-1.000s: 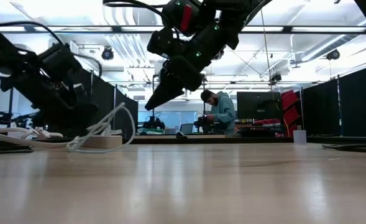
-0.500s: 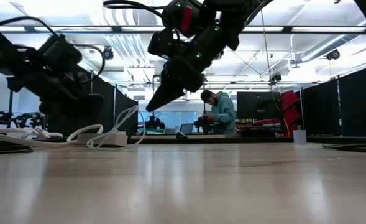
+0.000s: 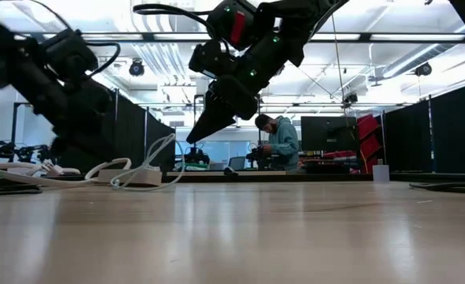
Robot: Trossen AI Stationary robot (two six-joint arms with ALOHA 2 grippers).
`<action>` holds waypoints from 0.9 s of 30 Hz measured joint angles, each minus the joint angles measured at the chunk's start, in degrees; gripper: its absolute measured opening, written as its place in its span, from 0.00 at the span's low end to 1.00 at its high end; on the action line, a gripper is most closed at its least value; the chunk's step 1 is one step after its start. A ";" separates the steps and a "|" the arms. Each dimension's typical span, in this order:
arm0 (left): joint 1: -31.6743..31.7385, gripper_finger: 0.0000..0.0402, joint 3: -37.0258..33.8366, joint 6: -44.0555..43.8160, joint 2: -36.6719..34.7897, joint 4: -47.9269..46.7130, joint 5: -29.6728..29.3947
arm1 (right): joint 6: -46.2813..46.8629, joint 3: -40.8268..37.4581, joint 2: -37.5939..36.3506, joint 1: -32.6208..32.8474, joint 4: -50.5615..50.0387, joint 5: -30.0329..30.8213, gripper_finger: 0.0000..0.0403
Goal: Insert USB
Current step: Insert the left black charger cable into the top white outlet extension
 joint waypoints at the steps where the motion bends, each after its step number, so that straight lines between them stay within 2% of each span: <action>1: -0.65 0.16 1.44 -0.73 -0.37 -5.20 0.02 | 0.10 -0.04 0.00 -0.10 0.35 0.00 0.00; 3: -2.20 0.16 3.45 -3.59 -0.24 -12.29 -0.33 | 0.49 -0.05 0.00 -0.29 1.63 0.01 0.00; 9: -6.50 0.16 7.67 -9.18 2.25 -19.75 1.31 | 0.50 -0.08 0.00 -0.65 2.51 -0.01 0.00; 14: -9.61 0.16 11.55 -7.75 5.96 -23.98 1.82 | 0.54 -0.10 0.00 -0.99 2.87 -0.02 0.00; 21: -12.55 0.16 14.74 -7.13 14.84 -36.90 3.26 | 1.03 -0.58 0.00 -0.98 3.33 -0.13 0.00; 27: -12.86 0.16 12.89 -5.18 19.22 -37.58 3.79 | 1.54 -1.19 0.02 -0.98 3.05 -0.23 0.00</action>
